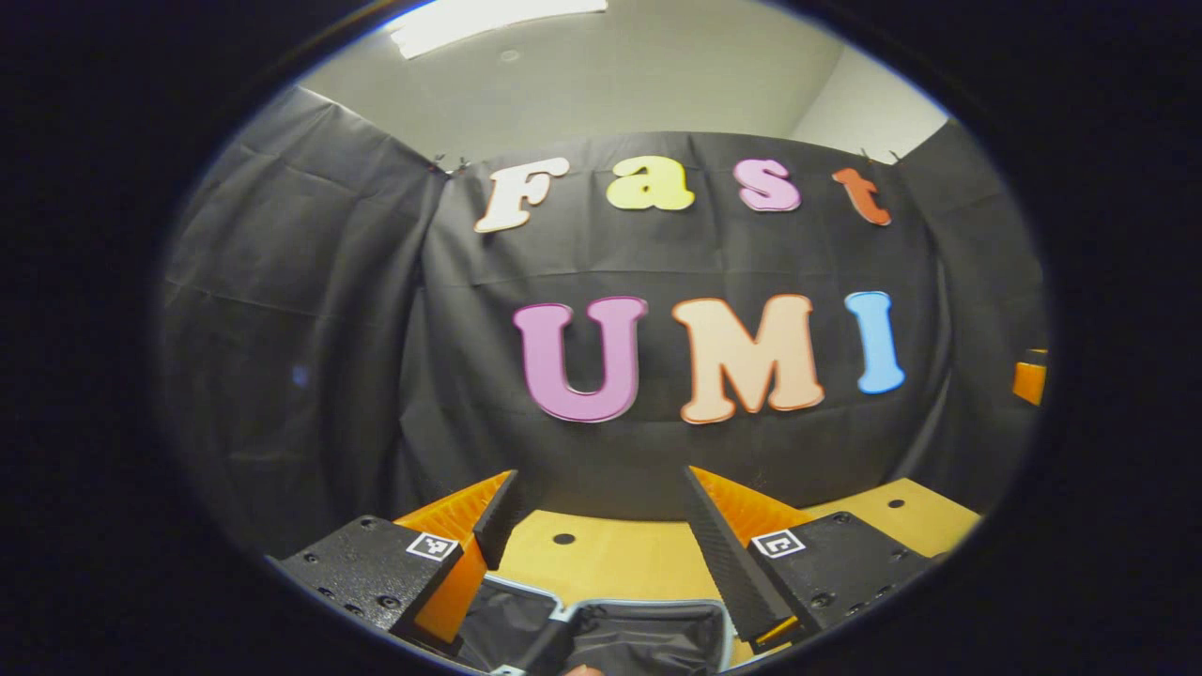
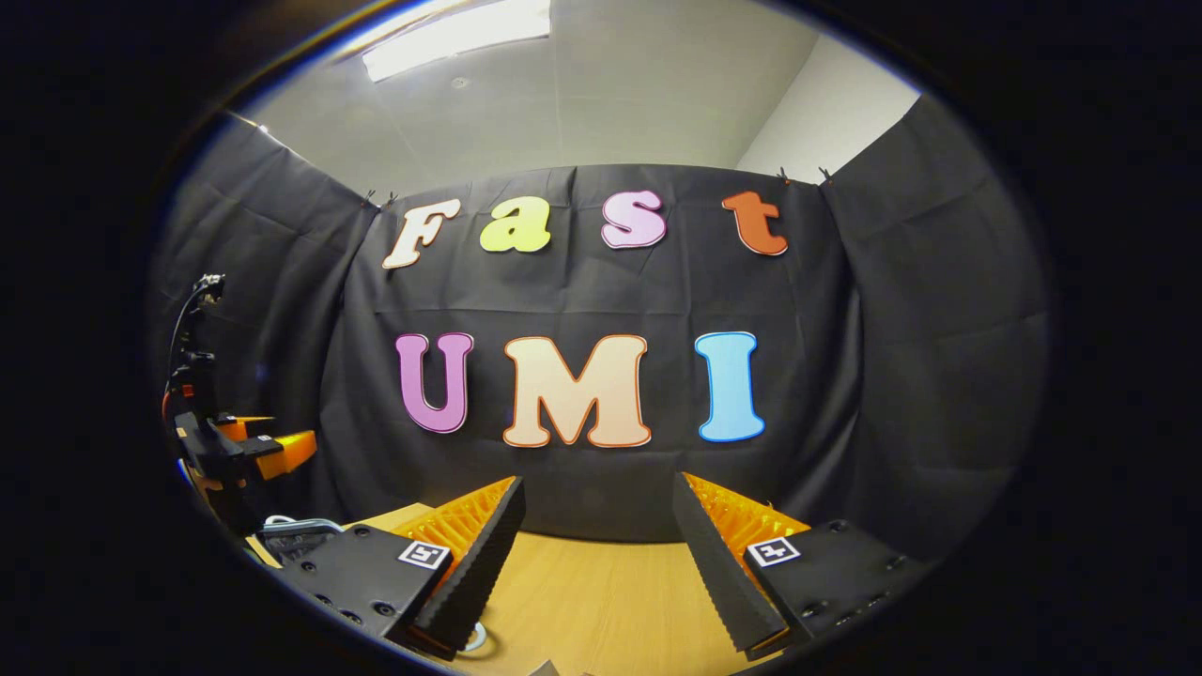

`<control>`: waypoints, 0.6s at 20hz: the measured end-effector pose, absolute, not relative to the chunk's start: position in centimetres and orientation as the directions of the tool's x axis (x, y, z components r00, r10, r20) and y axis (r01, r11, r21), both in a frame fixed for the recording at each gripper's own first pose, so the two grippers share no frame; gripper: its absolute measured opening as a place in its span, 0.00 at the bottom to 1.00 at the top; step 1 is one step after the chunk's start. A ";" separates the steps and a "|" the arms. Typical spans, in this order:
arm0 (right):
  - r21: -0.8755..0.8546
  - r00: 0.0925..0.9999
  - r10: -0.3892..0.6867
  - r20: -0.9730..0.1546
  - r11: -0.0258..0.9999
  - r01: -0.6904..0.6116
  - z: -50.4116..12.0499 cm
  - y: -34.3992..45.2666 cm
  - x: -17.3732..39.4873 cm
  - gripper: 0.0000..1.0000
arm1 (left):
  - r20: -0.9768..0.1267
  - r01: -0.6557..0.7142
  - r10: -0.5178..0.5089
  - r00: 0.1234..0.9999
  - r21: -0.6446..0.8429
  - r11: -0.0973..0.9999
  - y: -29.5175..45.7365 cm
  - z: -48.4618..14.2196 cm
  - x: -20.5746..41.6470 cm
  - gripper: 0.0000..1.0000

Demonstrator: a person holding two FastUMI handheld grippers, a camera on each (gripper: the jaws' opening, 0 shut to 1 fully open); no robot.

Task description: First open the suitcase, pack the skin care products into it, and then close the suitcase.

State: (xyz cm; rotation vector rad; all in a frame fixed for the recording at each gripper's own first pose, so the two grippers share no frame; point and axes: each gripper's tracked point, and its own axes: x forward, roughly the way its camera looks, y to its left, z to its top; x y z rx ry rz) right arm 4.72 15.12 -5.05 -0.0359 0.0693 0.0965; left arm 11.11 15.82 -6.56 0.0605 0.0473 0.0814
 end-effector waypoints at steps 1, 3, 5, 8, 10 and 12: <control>-0.035 0.993 0.094 -0.067 0.995 -0.096 -5.0 14.5 4.4 0.98 | -0.049 -0.054 0.057 0.997 0.057 0.997 14.0 -6.6 10.7 0.99; -0.034 0.994 0.090 -0.065 0.995 -0.092 -5.0 13.4 3.8 0.98 | -0.064 0.002 0.000 0.998 0.031 1.000 10.4 -6.8 10.0 0.97; -0.029 0.994 0.087 -0.073 0.996 -0.089 -5.3 12.4 3.4 0.98 | -0.081 0.056 -0.055 0.995 0.006 0.998 7.4 -7.4 9.5 0.97; -0.031 0.994 0.077 -0.077 0.996 -0.080 -5.2 10.8 2.9 0.98 | -0.127 0.125 -0.125 0.984 -0.008 0.992 3.2 -9.2 8.7 0.97; -0.038 0.995 0.069 -0.077 0.997 -0.072 -5.1 9.7 2.6 0.98 | -0.163 0.168 -0.170 0.972 -0.026 0.985 0.9 -10.5 8.2 0.97; -0.047 0.995 0.061 -0.080 0.997 -0.065 -5.1 8.8 2.2 0.98 | -0.190 0.205 -0.211 0.959 -0.051 0.977 -1.5 -11.7 7.6 0.97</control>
